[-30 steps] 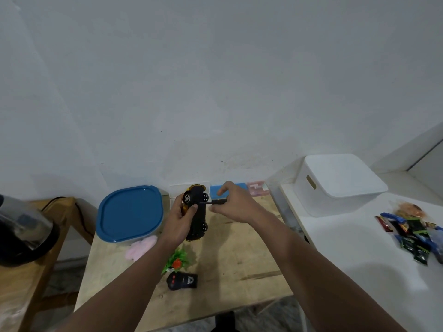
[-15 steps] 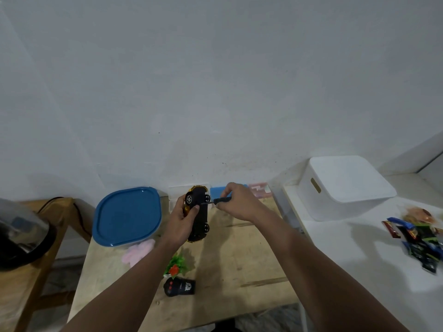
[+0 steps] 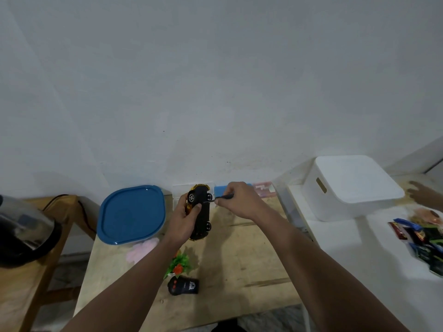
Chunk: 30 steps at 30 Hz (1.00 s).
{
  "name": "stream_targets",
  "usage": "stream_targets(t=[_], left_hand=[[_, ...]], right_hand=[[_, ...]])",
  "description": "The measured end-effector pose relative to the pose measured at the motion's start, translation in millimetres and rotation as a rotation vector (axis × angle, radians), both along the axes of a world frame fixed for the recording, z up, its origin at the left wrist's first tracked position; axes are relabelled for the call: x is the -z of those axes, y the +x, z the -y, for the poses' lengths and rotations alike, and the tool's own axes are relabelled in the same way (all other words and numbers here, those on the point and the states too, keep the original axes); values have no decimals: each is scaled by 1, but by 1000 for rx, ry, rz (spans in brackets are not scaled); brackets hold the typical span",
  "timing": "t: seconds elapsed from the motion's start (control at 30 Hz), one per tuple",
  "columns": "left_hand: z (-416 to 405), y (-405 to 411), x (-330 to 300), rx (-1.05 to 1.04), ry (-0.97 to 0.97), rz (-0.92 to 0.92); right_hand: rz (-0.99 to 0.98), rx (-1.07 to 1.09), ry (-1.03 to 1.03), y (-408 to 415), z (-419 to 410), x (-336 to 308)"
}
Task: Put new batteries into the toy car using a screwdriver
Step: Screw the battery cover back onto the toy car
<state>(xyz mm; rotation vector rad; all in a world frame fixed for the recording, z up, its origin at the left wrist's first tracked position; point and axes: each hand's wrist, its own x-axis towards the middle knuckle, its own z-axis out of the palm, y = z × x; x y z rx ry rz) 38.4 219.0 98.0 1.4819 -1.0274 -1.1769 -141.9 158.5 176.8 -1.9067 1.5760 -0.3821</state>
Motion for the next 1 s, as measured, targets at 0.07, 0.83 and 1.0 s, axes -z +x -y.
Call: stream_targets(t=[0.07,0.83,1.0], left_hand=[[-1,2,1,2,-3,2],[5,8,8,42,50,-30],[5,13,23,154,123,-28]], right_hand=[[-18,-2,-10,2,-2,-1],[-112,-45,91,2,6,13],[-159,-48,113,-7,13,26]])
